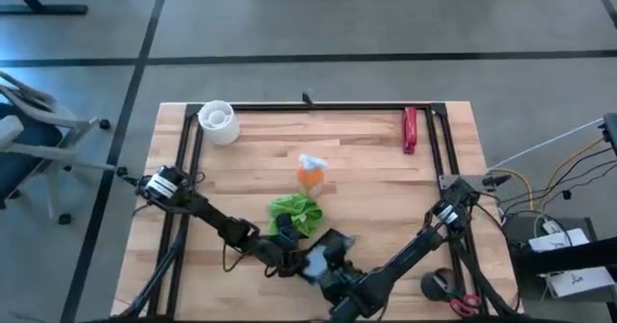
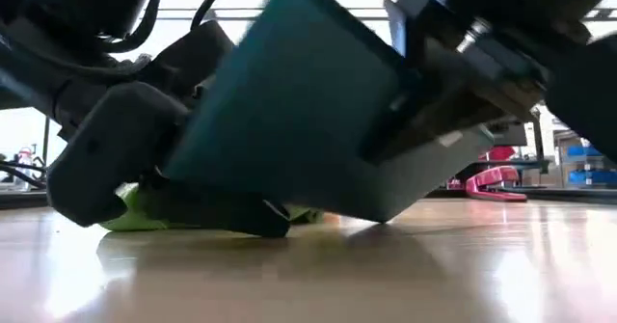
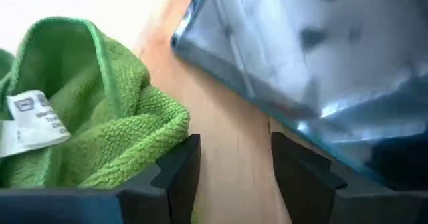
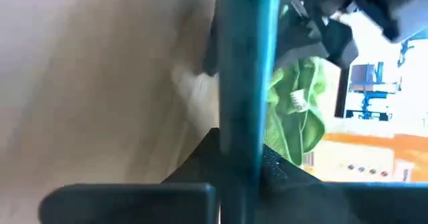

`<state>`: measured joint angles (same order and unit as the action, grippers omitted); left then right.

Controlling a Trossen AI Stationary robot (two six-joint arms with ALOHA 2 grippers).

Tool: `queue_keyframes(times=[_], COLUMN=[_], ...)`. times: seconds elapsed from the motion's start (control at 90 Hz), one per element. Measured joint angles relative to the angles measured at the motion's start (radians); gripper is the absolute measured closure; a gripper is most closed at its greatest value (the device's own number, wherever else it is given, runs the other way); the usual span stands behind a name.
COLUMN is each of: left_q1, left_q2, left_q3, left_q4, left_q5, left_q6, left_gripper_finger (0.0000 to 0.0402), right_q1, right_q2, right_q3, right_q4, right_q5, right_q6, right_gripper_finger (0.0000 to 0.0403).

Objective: Apply microfiber cloth
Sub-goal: Wipe the blue tablet with the green microfiber cloth

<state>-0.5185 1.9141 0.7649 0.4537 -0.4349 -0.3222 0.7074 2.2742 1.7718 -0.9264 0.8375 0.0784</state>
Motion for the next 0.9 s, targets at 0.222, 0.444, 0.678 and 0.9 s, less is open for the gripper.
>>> queue_keyframes(times=[0.222,0.444,0.678,0.9], left_q1=[-0.01,-0.087,-0.183,-0.239], left_q2=[-0.169,-0.272,-0.291,-0.279], left_q3=[-0.098,-0.17,-0.151,-0.09], left_q4=[-0.096,0.012,0.305,0.403], left_q5=[0.208,0.004,-0.143,-0.151], left_q6=[-0.021,0.08,0.319,0.48], left_gripper_finger=[0.0219,0.0199,0.0193,0.0211], right_q1=[0.014,0.012,0.019,0.021], right_q2=[0.0,0.0,0.0,-0.002], right_q3=[0.144,0.322,0.473,0.584], right_q4=[-0.123,-0.208,-0.218,-0.207], right_q5=[-0.011,-0.026,-0.025,-0.015], right_q6=[0.026,0.197,0.201,0.224], right_gripper_finger=[0.0393,0.0393,0.0394,0.0394])
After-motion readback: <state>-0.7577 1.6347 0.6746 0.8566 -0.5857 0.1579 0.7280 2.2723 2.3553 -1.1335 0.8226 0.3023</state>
